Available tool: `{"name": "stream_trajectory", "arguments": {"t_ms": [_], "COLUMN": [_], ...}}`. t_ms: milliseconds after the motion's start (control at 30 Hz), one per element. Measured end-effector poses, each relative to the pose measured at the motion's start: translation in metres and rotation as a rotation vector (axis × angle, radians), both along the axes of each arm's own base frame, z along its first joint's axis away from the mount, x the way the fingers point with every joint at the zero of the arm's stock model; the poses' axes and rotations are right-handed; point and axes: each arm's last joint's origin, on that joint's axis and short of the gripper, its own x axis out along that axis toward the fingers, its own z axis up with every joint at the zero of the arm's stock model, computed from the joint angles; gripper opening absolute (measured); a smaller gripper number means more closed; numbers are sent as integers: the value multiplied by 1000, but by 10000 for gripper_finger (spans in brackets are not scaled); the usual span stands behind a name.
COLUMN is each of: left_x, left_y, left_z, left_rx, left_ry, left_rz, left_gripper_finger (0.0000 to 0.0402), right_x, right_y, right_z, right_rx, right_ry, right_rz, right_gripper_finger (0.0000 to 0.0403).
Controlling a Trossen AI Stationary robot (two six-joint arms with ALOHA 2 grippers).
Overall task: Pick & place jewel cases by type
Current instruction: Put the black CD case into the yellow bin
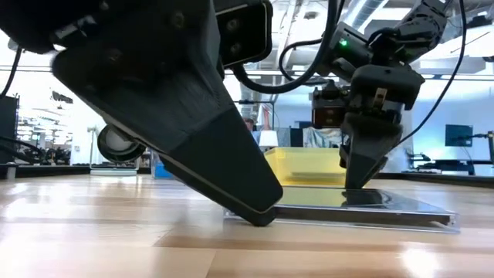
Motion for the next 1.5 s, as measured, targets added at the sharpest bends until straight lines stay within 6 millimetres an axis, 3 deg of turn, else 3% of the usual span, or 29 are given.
{"name": "stream_trajectory", "arguments": {"t_ms": [533, 833, 1333, 1500], "left_x": [-6, -10, -27, -29], "left_y": [11, 14, 26, 27], "left_z": [-5, -5, 9, 10], "left_rx": [103, 153, 258, 193], "left_ry": [103, 138, 257, 291], "left_rz": [79, 125, 150, 260], "left_gripper_finger": [265, 265, 265, 265], "right_x": [-1, 1, 2, 0], "right_y": [10, 2, 1, -3], "right_z": [0, 2, 1, 0], "right_rx": [91, 194, 145, 123], "right_ry": [34, 94, 80, 128], "right_rz": [0, -156, -190, -263], "right_gripper_finger": [108, 108, 108, 108]}}
